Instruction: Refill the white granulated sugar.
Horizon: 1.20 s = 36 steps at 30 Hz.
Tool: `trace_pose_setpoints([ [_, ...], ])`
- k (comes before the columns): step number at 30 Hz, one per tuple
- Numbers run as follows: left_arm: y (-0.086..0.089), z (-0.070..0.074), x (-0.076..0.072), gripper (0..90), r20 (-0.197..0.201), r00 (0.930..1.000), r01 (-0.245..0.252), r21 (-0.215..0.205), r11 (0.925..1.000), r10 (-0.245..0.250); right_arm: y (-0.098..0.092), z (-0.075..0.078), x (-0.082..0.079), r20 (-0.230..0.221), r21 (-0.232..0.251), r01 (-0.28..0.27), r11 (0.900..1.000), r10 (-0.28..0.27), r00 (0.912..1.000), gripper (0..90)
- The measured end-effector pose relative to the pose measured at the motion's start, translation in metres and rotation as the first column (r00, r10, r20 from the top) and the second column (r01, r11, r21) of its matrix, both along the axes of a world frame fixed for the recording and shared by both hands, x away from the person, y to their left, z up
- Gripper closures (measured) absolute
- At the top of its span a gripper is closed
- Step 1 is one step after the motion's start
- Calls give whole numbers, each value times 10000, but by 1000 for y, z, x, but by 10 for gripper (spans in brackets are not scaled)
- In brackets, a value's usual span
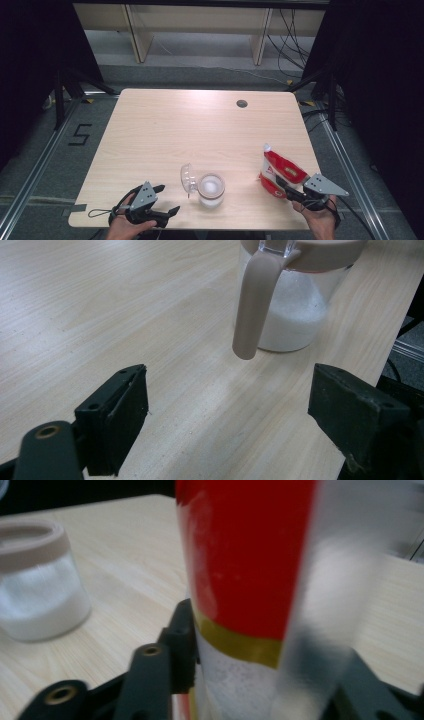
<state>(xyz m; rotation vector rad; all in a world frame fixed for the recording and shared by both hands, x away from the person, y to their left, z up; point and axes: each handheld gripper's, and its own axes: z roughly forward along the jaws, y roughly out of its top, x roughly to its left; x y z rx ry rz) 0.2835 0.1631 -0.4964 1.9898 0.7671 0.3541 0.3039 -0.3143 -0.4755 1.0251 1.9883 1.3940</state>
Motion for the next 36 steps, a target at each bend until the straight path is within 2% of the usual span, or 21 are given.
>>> trace_pose_setpoints([
  [1, 0, 0, 0, 158, -25, 10000, 8, 24, 10000, -8, 0, 1, -2, 13, 155, 107, 9998, -108, 9999, 496],
  [2, -1, 0, 0, 158, 92, 10000, -14, -43, 10000, 14, -3, 1, -2, 309, -147, 99, 9998, -95, 9995, 466],
  [5, -2, 1, -1, 158, 46, 10000, 33, 6, 10000, -33, -3, 4, -10, 61, 366, 748, 9965, -751, 9972, 373],
  [7, -1, 2, 0, 158, 239, 9996, 141, 160, 9998, -145, -6, 4, -11, 159, 497, 741, 9960, -750, 9971, 355],
  [8, -2, 2, -1, 158, -4, 10000, -64, 75, 10000, 64, -6, 4, -16, -68, 550, 999, 9935, -997, 9950, 342],
  [9, 0, 2, 0, 158, 60, 10000, 29, 260, 9997, -31, -9, 4, -16, 6, 495, 830, 9953, -832, 9965, 342],
  [10, 0, 2, 0, 158, 39, 10000, 53, 143, 9999, -53, -8, 4, -18, 67, 499, 1019, 9935, -1024, 9947, 345],
  [11, 0, 2, 0, 158, -13, 10000, 25, 127, 9999, -25, -10, 4, -19, 76, 451, 830, 9955, -834, 9965, 336],
  [12, -1, 2, 0, 158, 7, 10000, 10, 115, 9999, -11, -9, 4, -22, -312, 395, 895, 9952, -883, 9956, 323],
  [13, -1, 2, 1, 158, 15, 10000, 2, 108, 9999, -3, -8, 3, -24, -179, 363, 1041, 9939, -1035, 9945, 322],
  [15, -2, 2, 1, 158, 25, 10000, 57, 138, 9999, -57, -7, 4, -27, -445, 274, 1049, 9941, -1036, 9936, 310],
  [16, -2, 3, 2, 158, 101, 9998, 139, 226, 9996, -142, -7, 3, -25, -123, 120, 974, 9952, -972, 9952, 305],
  [17, -2, 3, 3, 158, 144, 9998, 153, 241, 9996, -156, -7, 3, -26, -147, 110, 1031, 9946, -1029, 9946, 295],
  [18, -2, 2, 2, 158, -14, 10000, 29, 148, 9999, -28, -7, 3, -27, -220, 84, 1022, 9947, -1020, 9945, 287],
  [21, -2, 2, 3, 158, 179, 9998, 118, 199, 9997, -121, -9, 2, -30, -343, 72, 1054, 9944, -1051, 9939, 254],
  [23, -1, 2, 3, 158, 232, 9997, 114, 437, 9990, -124, -6, 3, -35, -777, 232, 1158, 9930, -1137, 9905, 249],
  [24, 0, 2, 3, 158, 234, 9996, 165, 567, 9983, -178, -8, 2, -33, -463, 77, 809, 9967, -805, 9957, 241],
  [26, 0, 2, 3, 158, 227, 9994, 245, 537, 9983, -257, -5, 2, -39, -753, -52, 1160, 9932, -1161, 9904, 213],
  [29, -3, 1, 1, 158, 1, 10000, 73, 125, 9999, -73, -4, 1, -43, -625, -271, 1164, 9928, -1179, 9911, 194],
  [34, -3, 1, 0, 158, -21, 10000, 35, 128, 9999, -35, -2, 1, -52, -688, -445, 1194, 9918, -1223, 9901, 193],
  [36, -3, 1, 0, 158, -25, 10000, 7, 134, 9999, -7, 0, 0, -55, -991, -322, 1301, 9910, -1327, 9862, 193],
])
